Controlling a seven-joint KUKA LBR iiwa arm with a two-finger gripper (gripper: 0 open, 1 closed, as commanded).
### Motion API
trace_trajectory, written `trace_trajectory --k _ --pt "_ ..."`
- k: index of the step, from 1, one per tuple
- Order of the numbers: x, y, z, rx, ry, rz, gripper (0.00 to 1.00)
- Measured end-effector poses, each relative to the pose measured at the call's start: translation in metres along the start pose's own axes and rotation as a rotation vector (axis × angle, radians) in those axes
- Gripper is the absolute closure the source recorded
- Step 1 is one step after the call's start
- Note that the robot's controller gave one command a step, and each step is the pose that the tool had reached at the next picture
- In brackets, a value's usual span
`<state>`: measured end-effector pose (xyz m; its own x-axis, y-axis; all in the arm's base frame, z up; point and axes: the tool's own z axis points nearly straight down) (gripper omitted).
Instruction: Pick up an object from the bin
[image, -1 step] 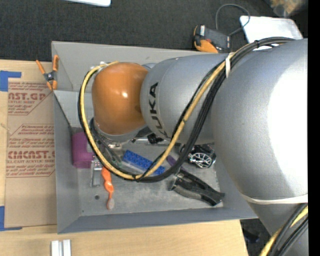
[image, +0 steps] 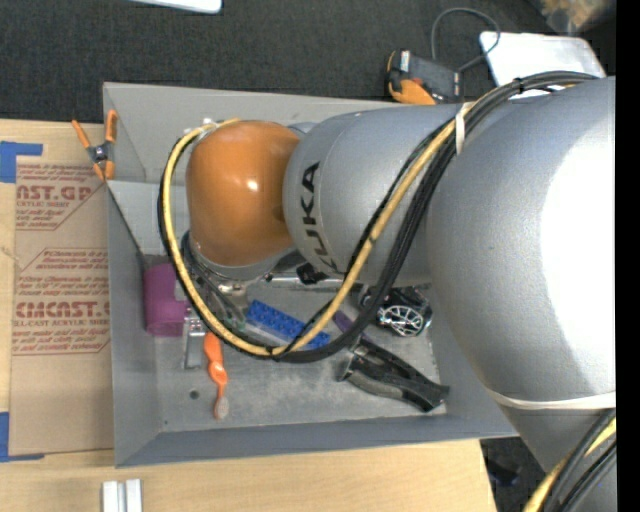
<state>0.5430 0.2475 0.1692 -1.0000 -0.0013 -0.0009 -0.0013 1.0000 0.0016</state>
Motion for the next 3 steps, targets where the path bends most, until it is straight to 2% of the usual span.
trace_trajectory --k 1,2,3 --pt "-0.019 -0.025 -0.009 -0.001 0.003 0.165 0.0" --pt "-0.021 -0.046 0.004 0.0 -0.001 0.161 0.0" --pt "-0.026 -0.099 0.047 -0.002 -0.005 0.145 0.0"
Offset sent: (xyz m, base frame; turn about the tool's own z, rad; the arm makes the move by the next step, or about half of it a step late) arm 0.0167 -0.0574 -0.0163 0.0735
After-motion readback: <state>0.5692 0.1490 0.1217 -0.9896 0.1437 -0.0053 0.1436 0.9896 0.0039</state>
